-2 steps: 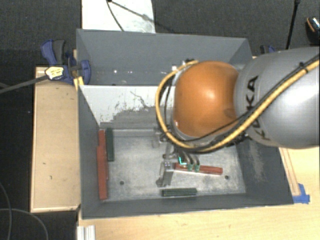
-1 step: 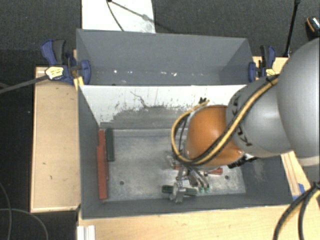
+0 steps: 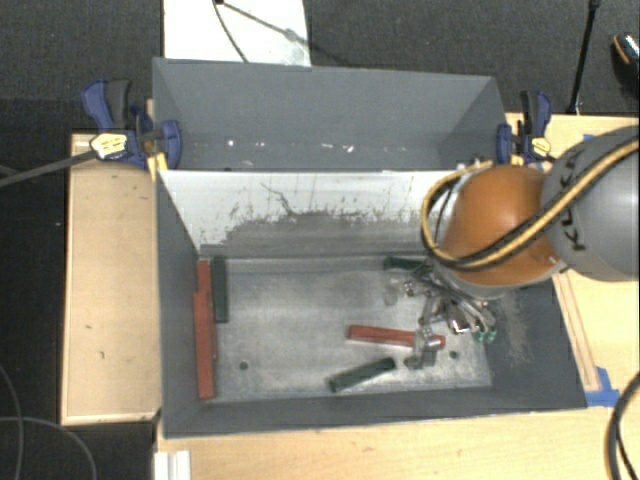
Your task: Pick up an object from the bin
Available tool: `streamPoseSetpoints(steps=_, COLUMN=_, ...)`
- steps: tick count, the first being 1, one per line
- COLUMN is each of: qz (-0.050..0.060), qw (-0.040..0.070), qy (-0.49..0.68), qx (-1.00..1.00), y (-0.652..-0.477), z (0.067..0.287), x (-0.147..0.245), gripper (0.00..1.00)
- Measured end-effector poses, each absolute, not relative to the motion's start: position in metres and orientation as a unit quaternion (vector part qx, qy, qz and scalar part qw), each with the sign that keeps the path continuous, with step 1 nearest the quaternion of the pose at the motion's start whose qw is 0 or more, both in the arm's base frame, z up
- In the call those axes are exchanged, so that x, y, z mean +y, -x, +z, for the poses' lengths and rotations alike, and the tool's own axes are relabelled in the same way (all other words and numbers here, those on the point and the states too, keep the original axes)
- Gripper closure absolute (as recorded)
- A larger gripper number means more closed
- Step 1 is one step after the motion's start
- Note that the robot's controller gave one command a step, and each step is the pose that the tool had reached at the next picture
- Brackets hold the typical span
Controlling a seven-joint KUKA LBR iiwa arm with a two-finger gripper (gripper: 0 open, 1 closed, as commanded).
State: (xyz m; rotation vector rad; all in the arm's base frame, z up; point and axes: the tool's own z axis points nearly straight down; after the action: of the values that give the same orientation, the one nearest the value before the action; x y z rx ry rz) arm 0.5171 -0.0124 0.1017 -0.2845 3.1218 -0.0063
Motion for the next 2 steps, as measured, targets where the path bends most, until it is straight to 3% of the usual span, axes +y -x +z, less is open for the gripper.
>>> streamPoseSetpoints(steps=1, qz=0.001, qw=-0.001, qy=0.062, qx=0.998, y=-0.505, z=0.1, x=-0.003, gripper=0.0)
streamPoseSetpoints(steps=2, qz=0.0, qw=-0.001, qy=-0.033, qx=0.999, y=-0.493, z=0.069, x=-0.004, gripper=0.0)
